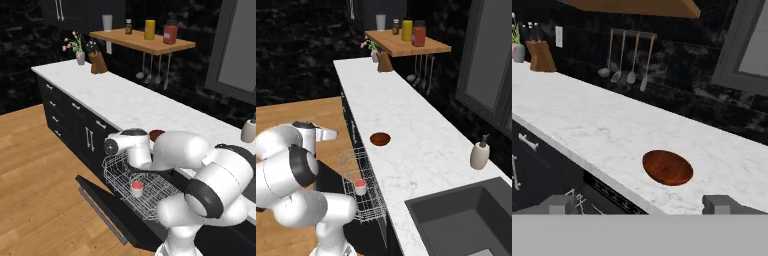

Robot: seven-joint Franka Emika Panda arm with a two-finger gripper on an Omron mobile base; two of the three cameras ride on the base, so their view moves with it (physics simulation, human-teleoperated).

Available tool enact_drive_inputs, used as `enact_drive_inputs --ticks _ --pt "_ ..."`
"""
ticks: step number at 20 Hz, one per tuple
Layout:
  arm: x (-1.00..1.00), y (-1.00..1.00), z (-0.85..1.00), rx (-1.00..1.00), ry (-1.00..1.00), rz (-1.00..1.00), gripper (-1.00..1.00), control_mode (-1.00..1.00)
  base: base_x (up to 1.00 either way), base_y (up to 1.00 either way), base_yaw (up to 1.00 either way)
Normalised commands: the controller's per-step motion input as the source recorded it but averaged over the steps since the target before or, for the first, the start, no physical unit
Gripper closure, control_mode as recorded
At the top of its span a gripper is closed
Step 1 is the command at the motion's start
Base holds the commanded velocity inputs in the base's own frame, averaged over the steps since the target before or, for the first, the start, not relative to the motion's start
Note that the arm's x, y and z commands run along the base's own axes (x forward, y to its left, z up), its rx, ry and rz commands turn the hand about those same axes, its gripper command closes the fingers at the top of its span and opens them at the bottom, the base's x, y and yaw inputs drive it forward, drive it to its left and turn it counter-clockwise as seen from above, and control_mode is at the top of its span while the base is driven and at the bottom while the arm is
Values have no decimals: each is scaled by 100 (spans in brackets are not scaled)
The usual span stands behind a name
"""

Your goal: Pick up the cup and bowl from the counter, place them in the dishwasher, and close the dishwasher door.

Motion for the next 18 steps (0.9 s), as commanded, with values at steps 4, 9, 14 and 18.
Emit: enact_drive_inputs --ticks 4,9,14,18 --pt "-21 -28 100 -27 36 0 -100 -100 0 0 0" --pt "-23 -22 84 -7 38 15 -100 -100 0 0 0" --pt "0 -4 -29 -4 37 21 -100 -100 0 0 0" --pt "16 -13 -33 -1 24 18 -100 -100 0 0 0"
